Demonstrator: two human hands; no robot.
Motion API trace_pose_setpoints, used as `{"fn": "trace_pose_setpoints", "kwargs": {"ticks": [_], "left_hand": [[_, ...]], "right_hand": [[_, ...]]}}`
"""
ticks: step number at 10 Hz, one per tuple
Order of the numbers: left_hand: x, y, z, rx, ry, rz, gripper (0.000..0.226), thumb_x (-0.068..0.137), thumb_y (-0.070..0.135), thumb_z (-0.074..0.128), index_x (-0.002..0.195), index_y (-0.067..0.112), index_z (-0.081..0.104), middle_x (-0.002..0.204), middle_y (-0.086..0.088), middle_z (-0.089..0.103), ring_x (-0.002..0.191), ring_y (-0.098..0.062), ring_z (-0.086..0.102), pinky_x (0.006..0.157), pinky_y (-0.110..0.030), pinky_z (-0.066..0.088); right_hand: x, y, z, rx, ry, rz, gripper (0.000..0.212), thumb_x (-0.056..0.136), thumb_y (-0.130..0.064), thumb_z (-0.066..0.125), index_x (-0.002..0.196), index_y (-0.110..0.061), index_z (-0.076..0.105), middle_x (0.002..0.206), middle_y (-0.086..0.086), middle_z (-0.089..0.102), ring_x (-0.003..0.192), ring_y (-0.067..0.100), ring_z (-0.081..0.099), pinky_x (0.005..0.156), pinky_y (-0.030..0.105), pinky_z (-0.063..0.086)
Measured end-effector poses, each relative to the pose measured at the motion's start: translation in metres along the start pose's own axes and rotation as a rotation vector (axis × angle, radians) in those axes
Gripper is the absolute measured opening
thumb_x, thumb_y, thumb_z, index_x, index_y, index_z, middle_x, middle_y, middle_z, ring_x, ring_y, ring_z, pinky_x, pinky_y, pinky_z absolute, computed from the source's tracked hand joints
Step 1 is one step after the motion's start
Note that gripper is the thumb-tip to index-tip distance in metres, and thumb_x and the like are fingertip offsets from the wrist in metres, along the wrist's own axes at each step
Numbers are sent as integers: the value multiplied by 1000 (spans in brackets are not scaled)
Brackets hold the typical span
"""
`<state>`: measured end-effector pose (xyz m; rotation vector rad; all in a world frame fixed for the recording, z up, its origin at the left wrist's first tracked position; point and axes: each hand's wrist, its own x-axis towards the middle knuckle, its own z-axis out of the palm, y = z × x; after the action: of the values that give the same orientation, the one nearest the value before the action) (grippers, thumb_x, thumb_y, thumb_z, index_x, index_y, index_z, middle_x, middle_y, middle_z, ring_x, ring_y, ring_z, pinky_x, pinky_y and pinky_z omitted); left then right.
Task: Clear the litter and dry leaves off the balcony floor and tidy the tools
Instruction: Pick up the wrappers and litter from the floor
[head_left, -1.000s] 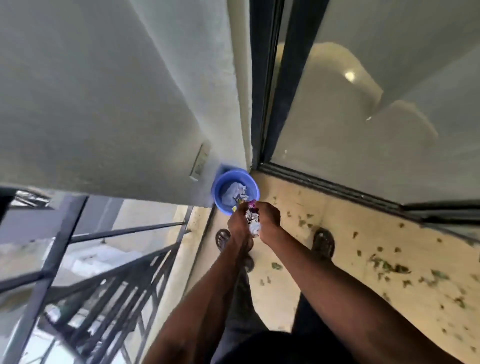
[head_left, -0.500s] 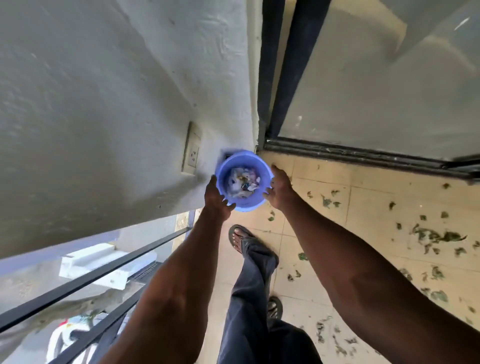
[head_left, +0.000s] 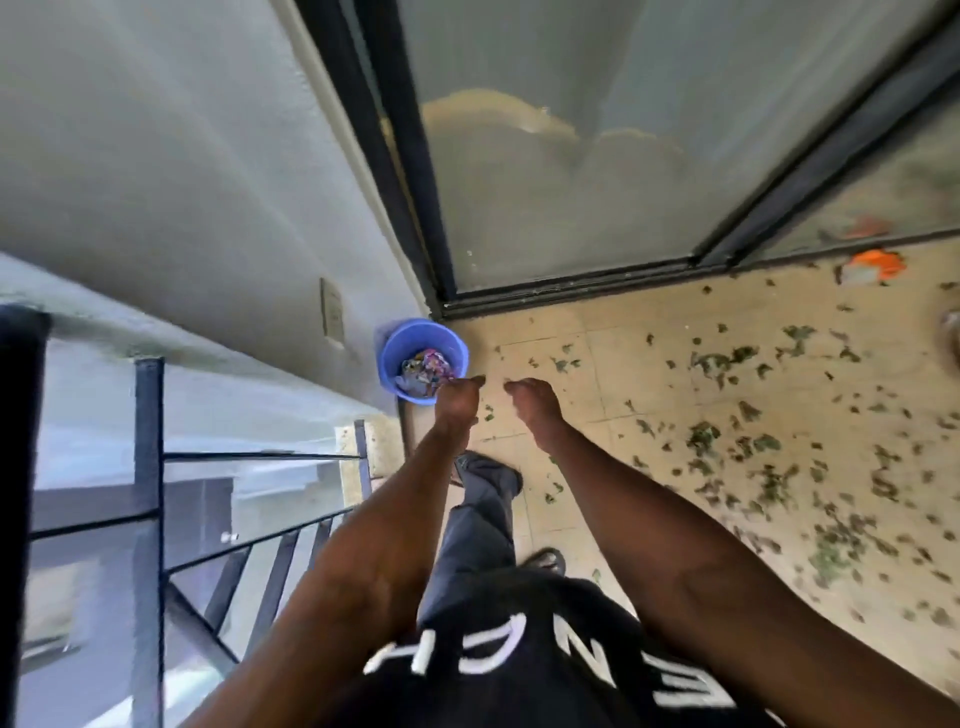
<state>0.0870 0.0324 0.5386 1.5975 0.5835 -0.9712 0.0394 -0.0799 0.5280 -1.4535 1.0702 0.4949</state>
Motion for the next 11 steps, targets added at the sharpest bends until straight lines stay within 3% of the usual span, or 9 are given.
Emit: {"fn": "trace_pose_setpoints", "kwargs": {"ticks": [1,2,3,5,7,9,10,11], "left_hand": [[-36,-37,34,496,-33,95,40,99,26,50,125,-4,59,105,-10,61,108,-30,59,96,-35,48],[-74,-67,59,1024,-60,274,45,97,35,53,127,2,56,132,-18,57,125,-34,51,101,-33,41],[-108,-101,86,1389,-173,404,49,94,37,53,134,9,50,137,-15,55,128,-34,48,103,-38,43],[-138,-126,155,1801,-442,560,54,91,41,54,137,14,46,142,-11,50,130,-32,46,103,-40,44],[-145,-128,240,2034,-675,745,55,92,36,55,141,15,44,145,-11,47,131,-32,45,103,-36,44],[-150,-134,293,2038,-821,897,53,91,30,55,141,14,45,143,-10,48,125,-31,50,99,-38,48],[-152,-132,315,2005,-848,981,52,88,28,57,137,14,49,139,-10,53,121,-32,54,95,-37,49],[-154,-131,338,2005,-880,1011,55,90,24,55,143,13,45,145,-10,48,127,-32,50,99,-37,46]], "right_hand": [[-54,48,-26,-413,158,-59,43,97,-37,49,122,-3,60,131,17,59,121,32,54,93,31,43],[-94,98,-51,-494,205,-60,49,98,-37,48,137,-7,49,143,15,49,131,31,47,103,35,40],[-132,148,-80,-435,262,-18,48,100,-38,44,134,-5,49,141,16,50,128,32,49,100,35,43],[-183,218,-131,-255,453,119,44,101,-37,44,127,-3,52,132,18,55,121,34,53,94,36,45],[-206,257,-172,7,669,267,42,97,-29,48,131,-6,52,134,17,55,121,34,55,94,37,47],[-217,278,-199,153,892,362,30,95,-17,49,122,-6,56,121,18,61,109,35,61,84,38,53],[-212,276,-209,217,996,364,34,93,-12,47,125,-5,55,118,19,64,105,35,63,82,39,55],[-208,275,-226,204,1004,350,28,92,-12,47,117,-4,56,116,19,63,101,37,61,80,42,54]]}}
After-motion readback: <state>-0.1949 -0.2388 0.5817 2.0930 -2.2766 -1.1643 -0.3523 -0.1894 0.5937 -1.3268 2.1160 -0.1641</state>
